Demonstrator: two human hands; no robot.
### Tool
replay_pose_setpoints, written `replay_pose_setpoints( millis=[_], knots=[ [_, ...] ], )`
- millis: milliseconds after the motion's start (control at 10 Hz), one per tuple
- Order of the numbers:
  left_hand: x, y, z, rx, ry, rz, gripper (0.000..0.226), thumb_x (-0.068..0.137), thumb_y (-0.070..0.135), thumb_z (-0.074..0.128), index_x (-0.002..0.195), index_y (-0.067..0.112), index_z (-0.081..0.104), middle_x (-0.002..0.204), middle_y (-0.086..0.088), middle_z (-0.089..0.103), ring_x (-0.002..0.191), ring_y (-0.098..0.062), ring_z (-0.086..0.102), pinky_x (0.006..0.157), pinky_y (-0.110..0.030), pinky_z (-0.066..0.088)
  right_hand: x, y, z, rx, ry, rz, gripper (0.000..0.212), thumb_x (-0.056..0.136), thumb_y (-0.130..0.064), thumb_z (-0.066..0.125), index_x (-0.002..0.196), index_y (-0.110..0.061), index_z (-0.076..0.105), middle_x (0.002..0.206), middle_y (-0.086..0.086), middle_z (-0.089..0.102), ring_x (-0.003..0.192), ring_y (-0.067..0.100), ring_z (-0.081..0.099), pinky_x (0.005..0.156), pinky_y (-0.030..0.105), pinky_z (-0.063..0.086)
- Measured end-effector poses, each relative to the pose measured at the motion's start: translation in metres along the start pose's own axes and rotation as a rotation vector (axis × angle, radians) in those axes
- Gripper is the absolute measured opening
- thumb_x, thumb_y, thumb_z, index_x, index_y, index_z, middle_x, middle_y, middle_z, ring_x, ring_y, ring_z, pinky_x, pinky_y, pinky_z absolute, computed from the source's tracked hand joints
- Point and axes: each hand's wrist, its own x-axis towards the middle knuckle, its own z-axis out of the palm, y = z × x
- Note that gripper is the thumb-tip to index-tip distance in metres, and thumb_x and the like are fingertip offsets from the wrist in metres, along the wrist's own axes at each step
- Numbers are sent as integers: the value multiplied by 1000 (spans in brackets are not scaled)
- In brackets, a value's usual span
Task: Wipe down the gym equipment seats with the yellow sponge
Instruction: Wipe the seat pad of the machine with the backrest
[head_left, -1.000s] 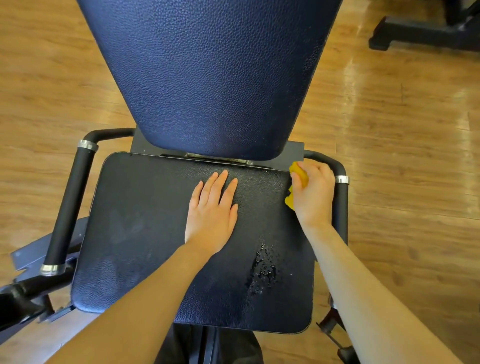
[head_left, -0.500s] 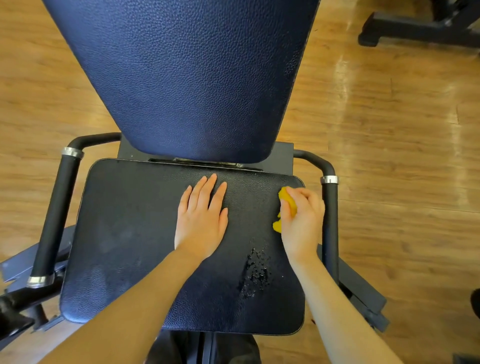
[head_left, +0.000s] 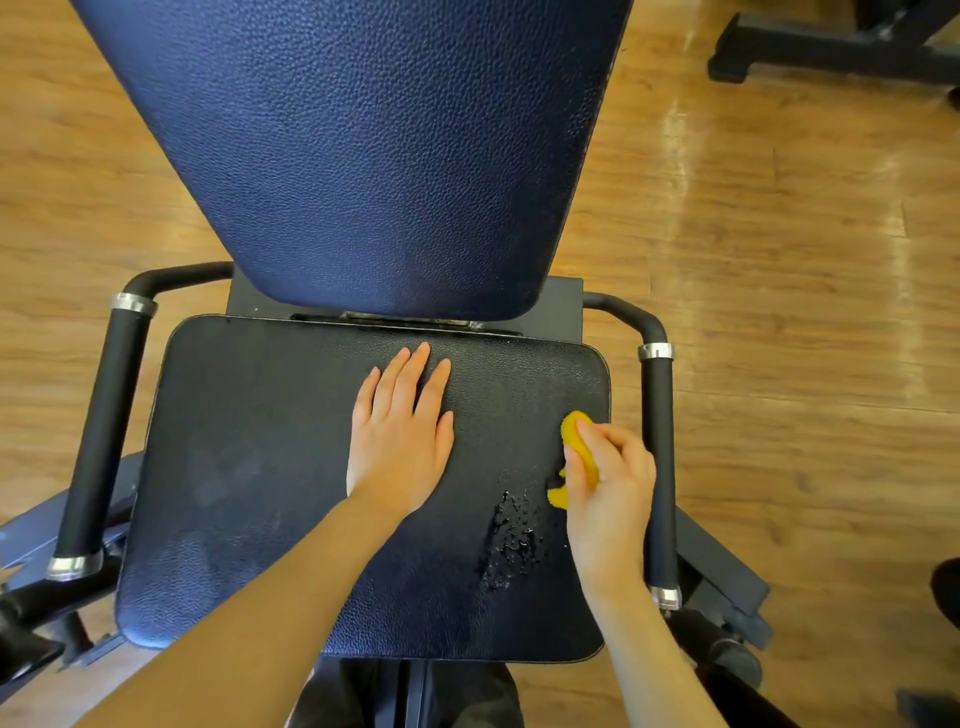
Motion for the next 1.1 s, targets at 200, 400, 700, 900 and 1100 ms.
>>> replay_pose_setpoints(
  millis=[200,400,700,900,1100],
  knots=[
    [0,0,0,-3,17,2,54,96,36,28,142,13,43,150,-12,38,140,-28,30,115,-46,21,40,5,14,-69,74,10,34,89,-5,64,122,-11,64,109,6,53,101,19,45,86,10,30],
    [-1,0,0,-7,26,2,54,96,35,28,143,13,42,151,-12,37,140,-28,31,116,-46,22,55,8,15,-127,76,-16,31,91,-9,63,122,-10,64,110,11,55,100,27,49,84,12,29],
    [-2,0,2,-27,51,10,53,96,36,28,143,13,42,151,-12,37,140,-28,31,116,-46,22,-40,2,-13,-60,34,31,33,86,-2,67,118,-8,66,110,11,56,94,1,32,71,-11,28],
    [-2,-1,3,-23,66,14,53,97,35,29,143,13,41,151,-12,36,140,-28,31,116,-45,20,-9,13,-5,-157,23,-8,35,88,-8,65,123,-12,63,109,7,56,97,9,37,86,5,26],
    [-3,-2,4,-33,82,23,53,97,35,30,143,13,41,151,-12,37,140,-28,31,116,-45,19,25,6,8,-126,66,29,30,91,-11,63,121,-12,64,110,8,56,99,20,45,85,17,33]
  ],
)
